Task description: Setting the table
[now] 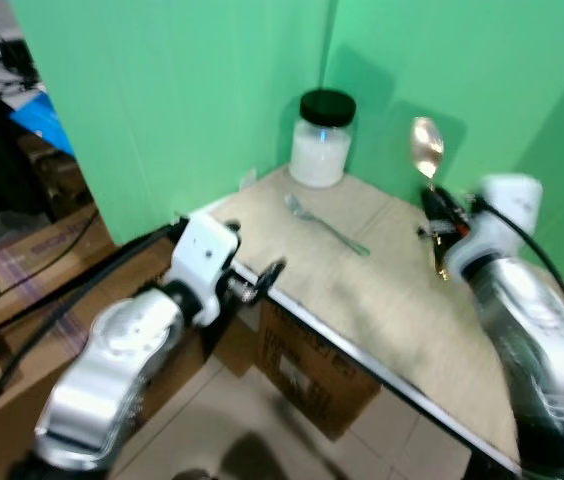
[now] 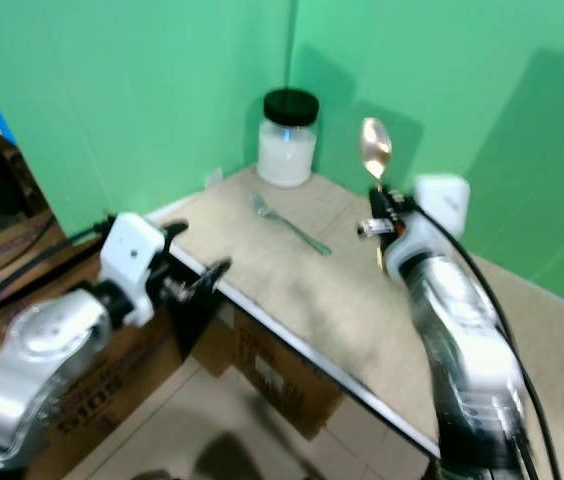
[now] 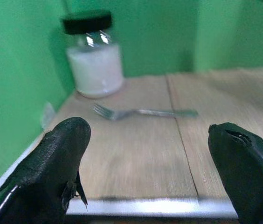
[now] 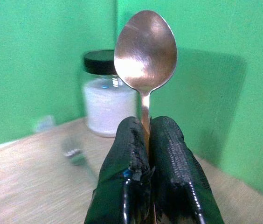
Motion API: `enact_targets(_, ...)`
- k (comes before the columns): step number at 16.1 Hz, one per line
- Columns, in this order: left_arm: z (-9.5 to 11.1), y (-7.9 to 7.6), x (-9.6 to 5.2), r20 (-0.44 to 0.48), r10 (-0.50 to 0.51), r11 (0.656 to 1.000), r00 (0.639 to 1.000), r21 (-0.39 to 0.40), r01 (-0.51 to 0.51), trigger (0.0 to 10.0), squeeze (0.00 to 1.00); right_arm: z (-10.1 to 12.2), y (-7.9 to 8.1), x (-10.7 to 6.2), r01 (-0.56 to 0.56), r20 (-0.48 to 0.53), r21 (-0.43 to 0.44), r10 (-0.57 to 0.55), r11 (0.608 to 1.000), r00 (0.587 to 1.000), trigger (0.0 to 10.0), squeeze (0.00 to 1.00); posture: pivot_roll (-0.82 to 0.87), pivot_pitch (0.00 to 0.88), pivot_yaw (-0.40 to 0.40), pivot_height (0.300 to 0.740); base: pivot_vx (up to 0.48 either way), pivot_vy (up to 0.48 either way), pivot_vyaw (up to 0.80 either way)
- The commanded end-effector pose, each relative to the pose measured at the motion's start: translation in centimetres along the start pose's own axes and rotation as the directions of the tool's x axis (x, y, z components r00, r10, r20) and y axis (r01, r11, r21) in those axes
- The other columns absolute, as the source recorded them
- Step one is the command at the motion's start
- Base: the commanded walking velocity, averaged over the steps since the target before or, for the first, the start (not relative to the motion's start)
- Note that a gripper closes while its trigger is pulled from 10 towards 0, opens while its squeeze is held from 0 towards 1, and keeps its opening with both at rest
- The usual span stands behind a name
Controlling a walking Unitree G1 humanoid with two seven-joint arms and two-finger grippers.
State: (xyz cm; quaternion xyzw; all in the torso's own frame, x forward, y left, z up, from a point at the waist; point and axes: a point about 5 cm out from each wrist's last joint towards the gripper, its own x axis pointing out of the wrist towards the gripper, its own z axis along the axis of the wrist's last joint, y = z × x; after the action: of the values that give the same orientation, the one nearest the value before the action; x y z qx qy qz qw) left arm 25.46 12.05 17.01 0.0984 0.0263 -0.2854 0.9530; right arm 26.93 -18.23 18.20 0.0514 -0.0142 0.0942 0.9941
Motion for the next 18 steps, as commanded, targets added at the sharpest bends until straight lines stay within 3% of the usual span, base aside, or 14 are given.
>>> enact_targets(1,0.4,-0.1,0.1,0.015,0.037,0.999,0.999,0.003,-0.037,10.0,0.0,1.4,0.3,-0.9,0.004,0.047,0.014,-0.004,1.0,0.999,10.0,0.0,0.04,0.0,-0.049,0.74,0.0,0.0,0.0)
enact_targets(3,0.5,-0.2,-0.1,0.039,0.124,0.992,0.992,-0.012,-0.123,10.0,0.0,1.1,1.0,-3.0,0.058,0.043,0.011,-0.058,0.998,0.997,10.0,0.0,0.03,0.0,-0.046,0.74,0.0,0.0,-0.76)
enact_targets(5,0.4,0.0,-0.2,0.032,0.161,0.987,0.986,-0.006,-0.161,10.0,0.0,0.8,1.2,-3.8,0.1,0.031,0.051,-0.102,0.994,0.994,10.0,0.0,0.02,0.0,-0.046,0.74,0.0,0.0,-0.78)
enact_targets(9,0.2,0.1,0.1,0.032,0.191,0.982,0.981,-0.011,-0.191,10.0,0.0,0.2,1.5,-3.7,0.184,0.006,0.07,-0.184,0.981,0.983,10.0,0.0,0.02,0.0,-0.055,0.74,0.0,0.0,-0.79)
enact_targets(11,0.3,-0.2,0.3,0.039,0.199,0.98,0.979,-0.033,-0.197,10.0,0.0,0.0,1.9,-3.5,0.169,-0.014,0.101,-0.169,0.98,0.986,10.0,0.0,0.03,0.0,-0.059,0.74,0.0,0.0,-0.8)
enact_targets(15,0.4,0.4,0.0,0.094,0.323,0.94,0.942,-0.15,-0.307,10.0,0.0,-0.3,2.0,-3.1,0.183,-0.033,0.142,-0.181,0.973,0.983,10.0,0.0,0.04,0.0,-0.073,0.74,0.0,0.0,-0.8)
enact_targets(18,0.4,0.6,0.1,0.101,0.35,0.934,0.931,-0.119,-0.338,10.0,0.0,-0.5,1.7,-3.3,0.201,-0.048,0.142,-0.196,0.969,0.98,10.0,0.0,0.03,0.0,-0.068,0.74,0.0,0.0,-0.8)
